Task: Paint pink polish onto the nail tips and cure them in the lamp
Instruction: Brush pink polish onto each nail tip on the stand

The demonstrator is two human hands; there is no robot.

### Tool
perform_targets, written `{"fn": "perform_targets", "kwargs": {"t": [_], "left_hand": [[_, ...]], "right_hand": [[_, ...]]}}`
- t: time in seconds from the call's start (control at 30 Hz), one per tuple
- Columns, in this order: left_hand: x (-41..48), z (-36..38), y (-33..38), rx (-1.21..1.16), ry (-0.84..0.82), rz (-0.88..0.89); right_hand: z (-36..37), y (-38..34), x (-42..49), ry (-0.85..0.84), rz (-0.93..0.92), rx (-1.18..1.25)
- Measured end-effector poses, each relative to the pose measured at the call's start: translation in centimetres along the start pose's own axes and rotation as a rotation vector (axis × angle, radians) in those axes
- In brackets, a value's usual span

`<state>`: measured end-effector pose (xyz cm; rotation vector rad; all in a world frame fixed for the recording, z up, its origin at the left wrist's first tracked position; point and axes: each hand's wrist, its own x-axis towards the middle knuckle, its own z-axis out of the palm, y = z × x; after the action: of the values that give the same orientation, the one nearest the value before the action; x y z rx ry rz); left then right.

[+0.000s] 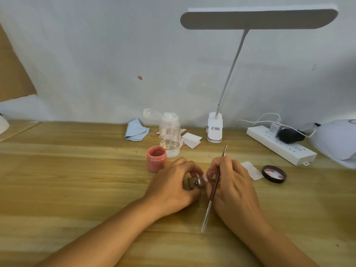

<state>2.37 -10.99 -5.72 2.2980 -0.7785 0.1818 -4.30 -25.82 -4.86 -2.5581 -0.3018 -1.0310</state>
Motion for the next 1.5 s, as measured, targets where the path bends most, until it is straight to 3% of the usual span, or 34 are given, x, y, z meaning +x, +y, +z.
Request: {"fn": "perform_targets", "kwargs": {"t": [0.43, 0.6, 0.8, 0.93, 1.17, 1.5], "left_hand": [[0.0, 0.2, 0.2, 0.06, 0.025, -0.005], [-0.1, 0.2, -0.3, 0.071, 0.083, -0.005], [0.1, 0.3, -0.5, 0.065, 0.1, -0.012], [0.0, 0.2, -0.7, 0.051, 0.102, -0.033], [0.1, 0.1, -0.7, 0.065, 0.111, -0.047], [0.1, 0.3, -0.8, 0.066, 0.106, -0.061]], "right_hand": [[0.7, 0.8, -0.4, -0.032, -0.044, -0.021], [0.0, 0.1, -0.6, 0.14, -0.024, 0.081], [-1.5, 0.0, -0.7, 0.276, 0.366, 0.593], [-1.1, 0.2, 0.0, 0.218, 0.578, 0.787], [-1.1, 0.7, -0.4, 0.129, 0.67, 0.938], [-0.9, 0.7, -0.4, 0.08, 0.767, 0.915]]}}
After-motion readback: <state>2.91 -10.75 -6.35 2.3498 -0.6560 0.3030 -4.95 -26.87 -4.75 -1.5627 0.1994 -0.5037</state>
